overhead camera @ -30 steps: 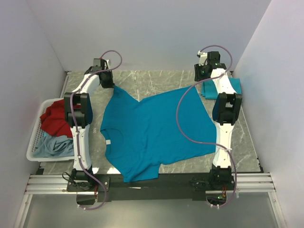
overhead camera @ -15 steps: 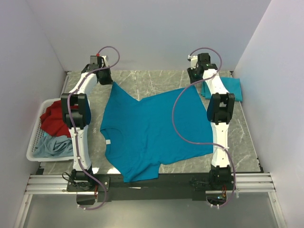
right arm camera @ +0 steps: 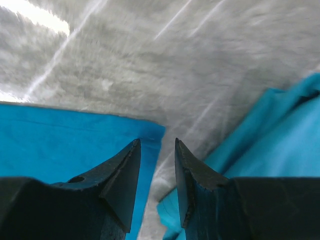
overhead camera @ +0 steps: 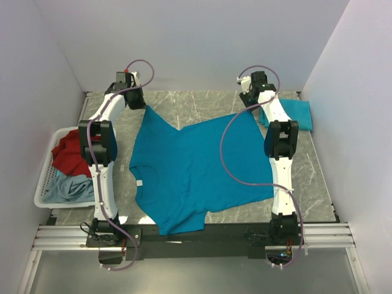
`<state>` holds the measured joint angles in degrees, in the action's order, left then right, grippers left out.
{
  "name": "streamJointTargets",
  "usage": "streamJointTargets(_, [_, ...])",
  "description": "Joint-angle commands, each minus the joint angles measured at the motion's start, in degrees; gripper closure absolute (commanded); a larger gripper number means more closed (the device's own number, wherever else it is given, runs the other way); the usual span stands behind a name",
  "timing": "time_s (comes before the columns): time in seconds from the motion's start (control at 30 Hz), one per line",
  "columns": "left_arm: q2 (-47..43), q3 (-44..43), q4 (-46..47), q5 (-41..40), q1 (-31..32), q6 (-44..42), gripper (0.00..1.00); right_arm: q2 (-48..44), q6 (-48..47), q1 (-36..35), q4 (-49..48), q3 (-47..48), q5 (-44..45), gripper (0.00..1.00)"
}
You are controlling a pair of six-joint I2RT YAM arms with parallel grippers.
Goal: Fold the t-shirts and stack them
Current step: Flatten the tshirt out
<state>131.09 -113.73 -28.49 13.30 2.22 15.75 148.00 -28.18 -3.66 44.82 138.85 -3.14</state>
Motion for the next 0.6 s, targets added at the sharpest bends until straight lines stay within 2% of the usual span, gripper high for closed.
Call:
streamJointTargets(0.0, [-0.39, -1.32, 0.81, 1.46, -0.28, 0.16, 1.0, 1.32, -5.03, -0.82, 2.64, 1.87, 1.64, 0.59])
streamJointTargets(0.57, [-0.83, -0.26, 0.45, 0.68, -0.28, -0.46, 1.0, 4.92, -12.16, -1.09, 4.4, 4.06, 0.32, 0.61])
